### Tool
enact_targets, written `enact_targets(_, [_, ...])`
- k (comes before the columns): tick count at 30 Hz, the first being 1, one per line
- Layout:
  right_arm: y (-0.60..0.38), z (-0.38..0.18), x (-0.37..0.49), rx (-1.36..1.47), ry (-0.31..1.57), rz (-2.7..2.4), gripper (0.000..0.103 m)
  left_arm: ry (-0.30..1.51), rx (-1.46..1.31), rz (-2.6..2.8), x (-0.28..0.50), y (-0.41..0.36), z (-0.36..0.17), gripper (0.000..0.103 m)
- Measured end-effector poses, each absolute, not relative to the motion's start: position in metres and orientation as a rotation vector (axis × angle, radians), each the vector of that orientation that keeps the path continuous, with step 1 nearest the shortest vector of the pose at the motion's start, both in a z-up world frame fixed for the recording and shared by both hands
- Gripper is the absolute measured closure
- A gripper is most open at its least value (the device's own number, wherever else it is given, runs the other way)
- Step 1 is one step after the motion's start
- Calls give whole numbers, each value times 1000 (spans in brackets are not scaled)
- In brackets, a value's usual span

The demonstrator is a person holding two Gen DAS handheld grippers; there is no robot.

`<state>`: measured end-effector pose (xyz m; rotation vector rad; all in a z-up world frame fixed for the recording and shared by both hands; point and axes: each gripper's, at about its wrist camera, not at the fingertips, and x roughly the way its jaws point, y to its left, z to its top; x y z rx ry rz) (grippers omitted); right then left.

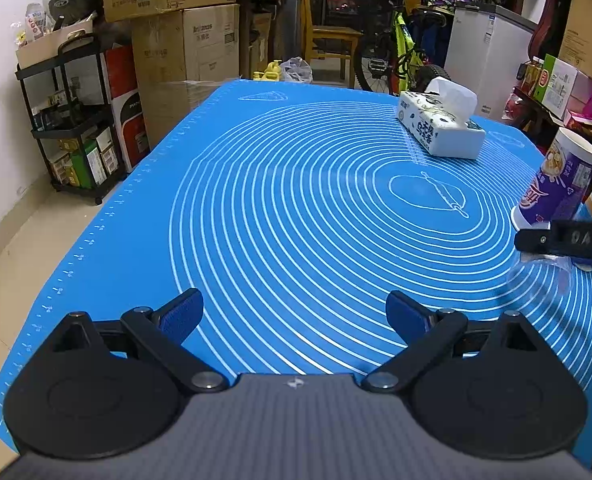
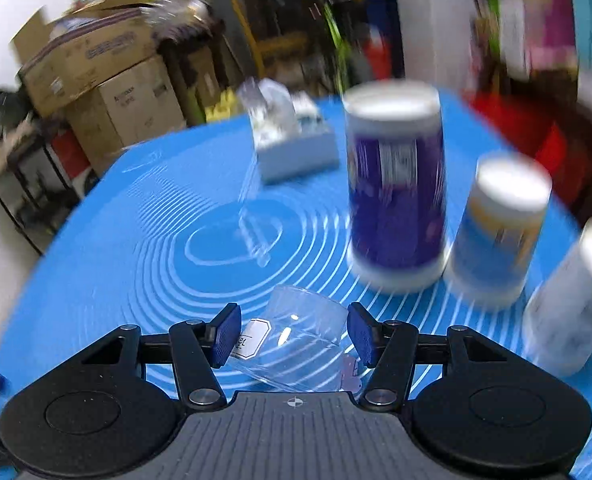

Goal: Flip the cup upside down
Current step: 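Grasp the clear cup with the right tool fingers, then rotate the clear cup with the right tool and set it rim-down on the mat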

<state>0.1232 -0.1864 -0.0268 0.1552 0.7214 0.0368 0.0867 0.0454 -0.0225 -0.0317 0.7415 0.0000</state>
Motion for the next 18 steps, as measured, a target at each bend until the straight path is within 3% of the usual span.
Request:
enact_targets(7, [-165,-26,90,-86,569,79,41,737,-11,-18,83,37,-24,6])
enact_targets(18, [-156,-27,80,-156,632,113,41,753,-9,-39,78,29,-26,6])
